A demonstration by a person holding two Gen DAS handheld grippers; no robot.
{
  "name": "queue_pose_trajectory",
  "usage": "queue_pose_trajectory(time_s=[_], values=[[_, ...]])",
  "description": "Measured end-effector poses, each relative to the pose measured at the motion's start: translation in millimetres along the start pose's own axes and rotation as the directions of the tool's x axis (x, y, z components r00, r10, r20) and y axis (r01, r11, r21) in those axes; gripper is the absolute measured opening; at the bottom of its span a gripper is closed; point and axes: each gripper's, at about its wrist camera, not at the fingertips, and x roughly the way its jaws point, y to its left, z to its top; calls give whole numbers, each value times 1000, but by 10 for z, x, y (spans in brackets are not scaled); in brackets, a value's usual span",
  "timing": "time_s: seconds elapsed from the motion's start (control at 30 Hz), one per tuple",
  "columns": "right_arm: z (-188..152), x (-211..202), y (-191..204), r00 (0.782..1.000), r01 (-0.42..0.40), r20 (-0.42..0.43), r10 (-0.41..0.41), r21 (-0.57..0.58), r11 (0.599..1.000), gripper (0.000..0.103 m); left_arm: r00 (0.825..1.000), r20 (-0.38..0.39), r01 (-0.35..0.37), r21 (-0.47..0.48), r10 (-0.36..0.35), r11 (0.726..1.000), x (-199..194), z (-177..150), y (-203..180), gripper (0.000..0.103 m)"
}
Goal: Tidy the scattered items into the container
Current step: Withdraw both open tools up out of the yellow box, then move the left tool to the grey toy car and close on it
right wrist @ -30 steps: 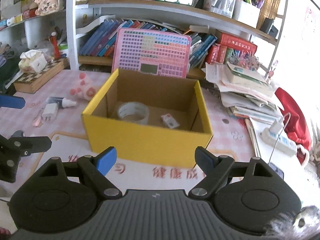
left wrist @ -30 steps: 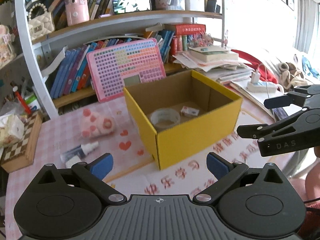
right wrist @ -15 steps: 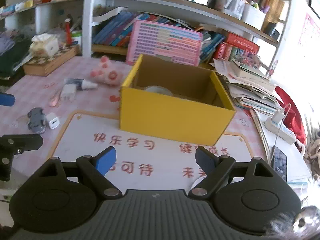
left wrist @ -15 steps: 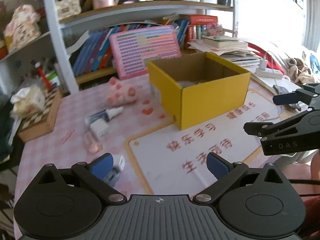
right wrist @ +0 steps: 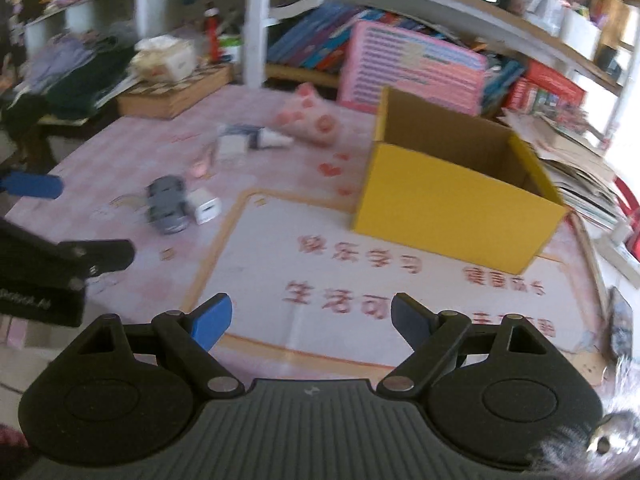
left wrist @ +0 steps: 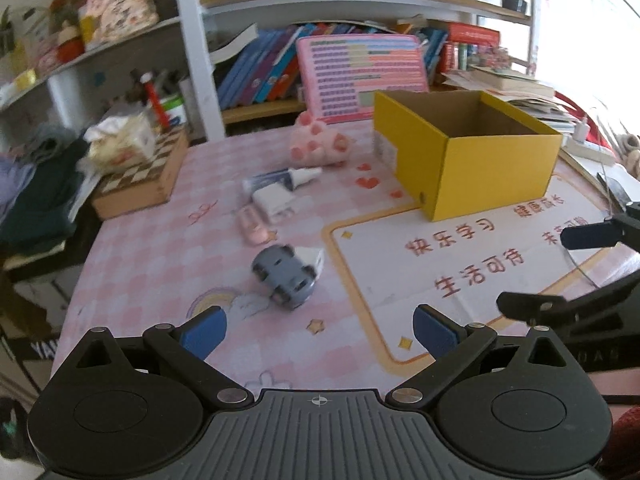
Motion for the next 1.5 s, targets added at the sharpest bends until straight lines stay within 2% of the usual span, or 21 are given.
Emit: queue_pose_trajectory(time_s=[0.37,0.9,1.27,1.5], values=[[66,82,255,998,-64,-8,64,-58,996,86,999,-18,-32,-61,31,998,-38,-125,220,101],[68,160,403,997,-65,-51,61,-66,996,86,999,-52,-6,-73,2,997,15,-203,357,101],[166,282,435,995,-74,-78,66,-101,992,84,998,-61,9,-112,-16,994,147,-150,435,101],[277,442,438,993,-94,-85,82,-156,983,84,999,-42,21,-114,-26,993,296,5,439,101]])
